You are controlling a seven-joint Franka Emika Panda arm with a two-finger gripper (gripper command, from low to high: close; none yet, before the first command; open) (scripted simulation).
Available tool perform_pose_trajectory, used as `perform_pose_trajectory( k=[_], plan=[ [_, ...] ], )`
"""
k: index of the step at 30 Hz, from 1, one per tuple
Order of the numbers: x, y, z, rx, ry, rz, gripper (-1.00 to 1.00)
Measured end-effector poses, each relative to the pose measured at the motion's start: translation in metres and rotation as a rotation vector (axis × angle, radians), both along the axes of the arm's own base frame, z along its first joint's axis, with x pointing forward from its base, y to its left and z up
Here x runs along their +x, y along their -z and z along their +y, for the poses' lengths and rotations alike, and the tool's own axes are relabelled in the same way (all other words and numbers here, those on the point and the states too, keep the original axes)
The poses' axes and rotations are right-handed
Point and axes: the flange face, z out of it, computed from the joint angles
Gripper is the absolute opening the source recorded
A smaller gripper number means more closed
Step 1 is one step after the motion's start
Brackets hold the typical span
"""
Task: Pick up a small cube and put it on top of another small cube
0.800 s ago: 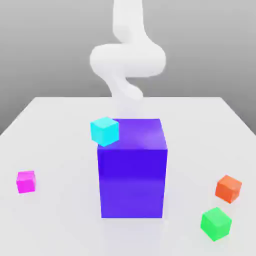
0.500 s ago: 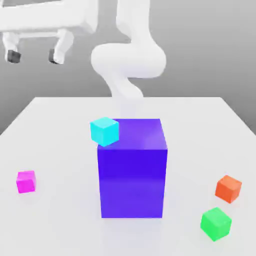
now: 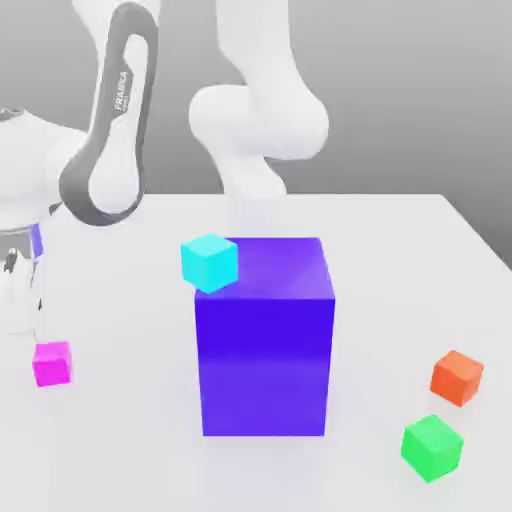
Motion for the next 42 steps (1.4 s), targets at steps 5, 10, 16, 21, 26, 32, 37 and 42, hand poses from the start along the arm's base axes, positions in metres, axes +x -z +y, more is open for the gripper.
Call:
perform_pose_trajectory(
  k=[5,10,16,21,26,32,37,42],
  plan=[
    [-0.003,0.049,0.001,0.003,0.007,0.005,-1.0],
    [-0.003,0.049,0.001,0.003,0.007,0.004,-1.0],
    [-0.002,0.013,0.0,0.003,0.007,0.004,-1.0],
    [0.043,-0.02,0.011,-0.035,-0.051,-0.016,-1.0],
    [0.164,-0.054,0.096,-0.112,-0.342,-0.085,-1.0],
    [0.214,-0.059,0.242,-0.067,-0.599,-0.076,-1.0],
    [0.214,-0.06,0.366,-0.027,-0.801,-0.047,-1.0],
    [0.18,-0.057,0.494,-0.003,-1.037,-0.01,-1.0]
  ],
)
